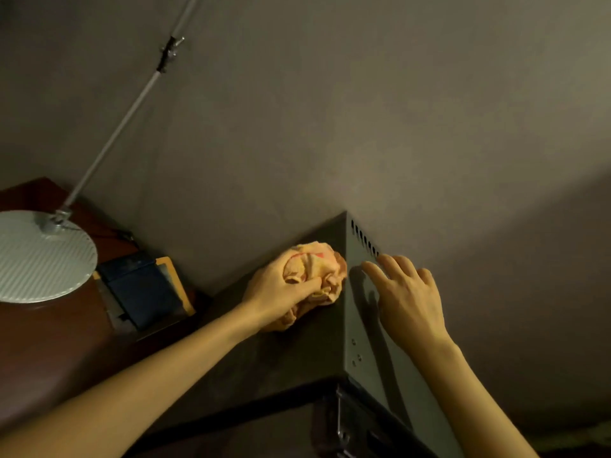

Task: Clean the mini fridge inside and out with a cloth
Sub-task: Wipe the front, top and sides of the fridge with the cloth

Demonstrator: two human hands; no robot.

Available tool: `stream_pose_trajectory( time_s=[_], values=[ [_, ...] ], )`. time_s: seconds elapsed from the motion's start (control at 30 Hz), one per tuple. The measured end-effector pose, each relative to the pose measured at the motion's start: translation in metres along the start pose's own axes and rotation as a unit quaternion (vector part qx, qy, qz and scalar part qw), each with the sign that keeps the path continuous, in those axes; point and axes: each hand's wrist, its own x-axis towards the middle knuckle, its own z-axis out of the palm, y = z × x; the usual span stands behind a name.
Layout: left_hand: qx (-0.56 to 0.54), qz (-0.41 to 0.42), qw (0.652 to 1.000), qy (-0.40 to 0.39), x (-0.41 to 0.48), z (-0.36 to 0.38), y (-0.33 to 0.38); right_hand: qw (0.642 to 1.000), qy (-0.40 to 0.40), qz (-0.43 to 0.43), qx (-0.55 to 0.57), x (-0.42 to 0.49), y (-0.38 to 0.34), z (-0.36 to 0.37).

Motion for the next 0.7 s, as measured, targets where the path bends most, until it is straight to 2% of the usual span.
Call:
stream_pose_trajectory(
  time_s=[0.27, 0.7],
  values=[
    [-0.018, -0.006, 1.000, -0.009, -0.090, -0.016, -0.032, 1.000, 0.021, -0.007, 0.007, -0.021, -0.020, -0.012],
    [-0.047, -0.013, 0.999, 0.005, -0.112, -0.018, -0.053, 0.999, 0.019, -0.026, 0.005, -0.002, -0.010, 0.002]
  ],
)
